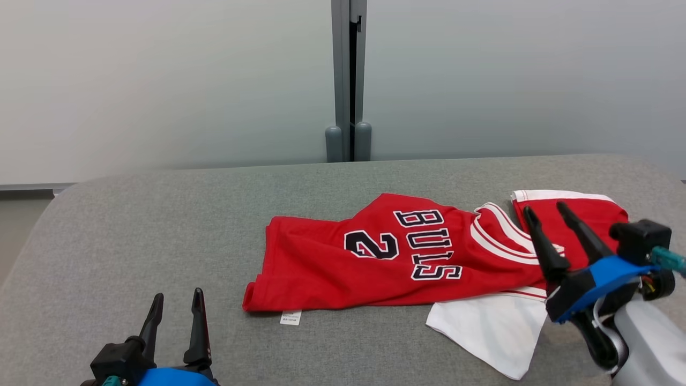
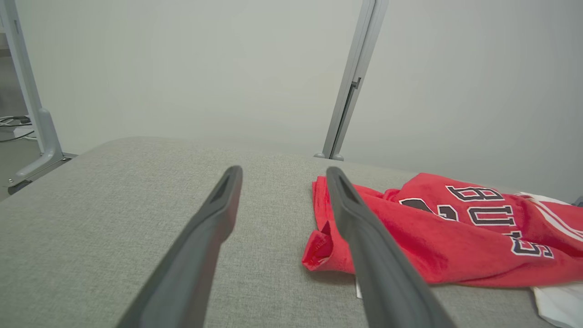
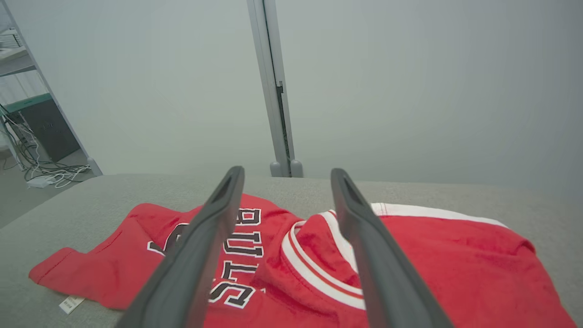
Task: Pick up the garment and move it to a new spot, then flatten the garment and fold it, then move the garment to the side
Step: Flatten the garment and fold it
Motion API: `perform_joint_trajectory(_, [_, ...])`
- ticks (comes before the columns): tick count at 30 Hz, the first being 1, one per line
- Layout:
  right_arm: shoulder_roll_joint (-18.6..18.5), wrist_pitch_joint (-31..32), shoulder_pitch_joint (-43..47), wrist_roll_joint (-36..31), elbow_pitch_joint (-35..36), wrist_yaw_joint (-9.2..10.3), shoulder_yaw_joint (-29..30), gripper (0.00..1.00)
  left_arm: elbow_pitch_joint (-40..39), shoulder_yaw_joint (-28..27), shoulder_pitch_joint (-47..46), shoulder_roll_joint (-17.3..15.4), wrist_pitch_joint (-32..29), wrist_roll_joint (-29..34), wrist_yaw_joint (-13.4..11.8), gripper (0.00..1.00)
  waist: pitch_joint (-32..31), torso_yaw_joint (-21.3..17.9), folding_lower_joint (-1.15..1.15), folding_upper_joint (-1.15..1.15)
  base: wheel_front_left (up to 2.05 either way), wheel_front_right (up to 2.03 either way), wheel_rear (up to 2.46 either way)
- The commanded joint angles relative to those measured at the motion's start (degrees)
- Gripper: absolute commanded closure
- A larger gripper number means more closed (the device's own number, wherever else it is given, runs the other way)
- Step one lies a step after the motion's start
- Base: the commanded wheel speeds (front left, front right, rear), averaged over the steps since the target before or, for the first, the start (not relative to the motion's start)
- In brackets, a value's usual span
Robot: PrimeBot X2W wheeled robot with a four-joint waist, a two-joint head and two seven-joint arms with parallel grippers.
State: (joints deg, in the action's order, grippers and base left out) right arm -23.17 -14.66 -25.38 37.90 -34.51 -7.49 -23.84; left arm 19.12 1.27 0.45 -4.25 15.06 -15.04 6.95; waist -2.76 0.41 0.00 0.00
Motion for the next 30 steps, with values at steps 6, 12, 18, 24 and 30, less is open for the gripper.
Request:
perform_joint_trajectory(6, [4.32, -0.56, 12.58, -5.37, 11.85, -0.01, 8.78, 0.0, -0.33, -0.15, 0.56, -0.02, 0.15, 0.32, 0.29, 0.0, -0.6, -0.94, 0.0, 0.0, 0.0, 0.0, 0.0])
perform_joint_trajectory(12, [8.54, -0.58, 21.89, -12.77, 20.17, -0.01, 14.5, 0.0, -1.02, -0.59, 1.15, 0.03, 0.15, 0.29, 0.44, 0.0, -0.63, -1.28, 0.0, 0.0, 0.0, 0.0, 0.0])
perform_joint_trajectory(18, [12.0, -0.59, 24.77, -17.7, 22.1, -0.01, 18.27, 0.0, -2.12, -1.17, 1.8, 0.38, 0.16, 0.28, 0.51, 0.0, -0.25, -1.77, 0.0, 0.0, 0.0, 0.0, 0.0])
perform_joint_trajectory(24, [13.24, -0.59, 24.01, -19.6, 22.89, -0.01, 19.46, 0.0, -2.61, -0.86, 1.35, 0.57, 0.15, 0.52, 0.62, 0.0, -0.01, -1.83, 0.0, 0.0, 0.0, 0.0, 0.0])
perform_joint_trajectory(30, [13.02, -0.59, 22.97, -20.28, 23.04, -0.01, 20.55, 0.0, -2.89, -0.75, 0.8, 0.65, 0.16, 0.75, 0.66, 0.0, 0.1, -1.64, 0.0, 0.0, 0.0, 0.0, 0.0])
